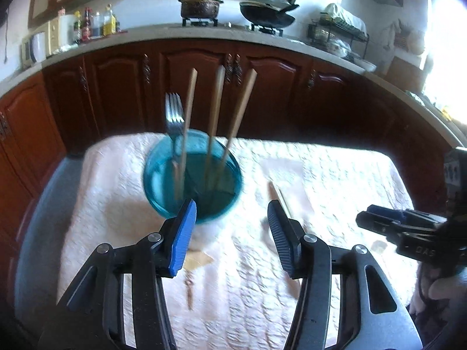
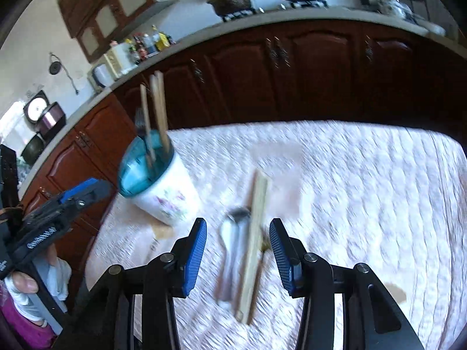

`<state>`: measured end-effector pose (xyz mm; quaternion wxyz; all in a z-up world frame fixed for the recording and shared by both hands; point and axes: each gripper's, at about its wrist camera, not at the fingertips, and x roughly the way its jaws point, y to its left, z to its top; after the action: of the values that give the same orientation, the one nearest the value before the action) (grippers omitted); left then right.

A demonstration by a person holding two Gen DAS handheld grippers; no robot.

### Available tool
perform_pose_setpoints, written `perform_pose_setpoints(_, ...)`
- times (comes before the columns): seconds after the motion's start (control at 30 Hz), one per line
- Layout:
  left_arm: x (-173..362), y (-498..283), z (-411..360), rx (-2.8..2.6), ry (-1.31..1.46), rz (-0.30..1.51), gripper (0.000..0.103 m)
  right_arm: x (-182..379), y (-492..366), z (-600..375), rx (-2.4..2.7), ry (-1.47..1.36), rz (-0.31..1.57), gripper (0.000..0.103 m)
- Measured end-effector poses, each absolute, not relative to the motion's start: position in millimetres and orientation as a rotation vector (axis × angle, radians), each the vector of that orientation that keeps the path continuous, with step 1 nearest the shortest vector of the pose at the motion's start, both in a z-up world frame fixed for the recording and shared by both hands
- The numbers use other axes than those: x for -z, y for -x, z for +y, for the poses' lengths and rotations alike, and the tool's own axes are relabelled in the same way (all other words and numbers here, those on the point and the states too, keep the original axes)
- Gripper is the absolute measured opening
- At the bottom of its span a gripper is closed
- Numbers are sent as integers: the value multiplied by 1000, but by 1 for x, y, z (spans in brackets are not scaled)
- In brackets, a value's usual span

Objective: Organize utensils
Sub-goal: 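Withdraw both tools from the holder toward the remaining utensils, then grasp the silver spoon handle with the left tool while the right tool grasps a chopstick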

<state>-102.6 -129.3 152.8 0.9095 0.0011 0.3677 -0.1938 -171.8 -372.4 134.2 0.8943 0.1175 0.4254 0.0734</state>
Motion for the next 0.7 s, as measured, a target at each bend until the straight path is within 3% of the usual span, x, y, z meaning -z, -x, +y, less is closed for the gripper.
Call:
perform_pose_setpoints(0.23,-119,114,-145,439,-6,854,51,-91,165,-379,-153,-275,966,43)
perform_pose_setpoints(0.3,-113,116,-148,440,-11,873,51,-83,154,-375,-167,-262,981,35)
perform_pose_setpoints(0.4,-106,117,-149,439,-20,894,51,-72,129,-367,-179,-249,1007,31)
perform_pose_setpoints(0.7,-91,112,-140,423,-16,937,51,-34,49,-362,-182,-292,1112,30)
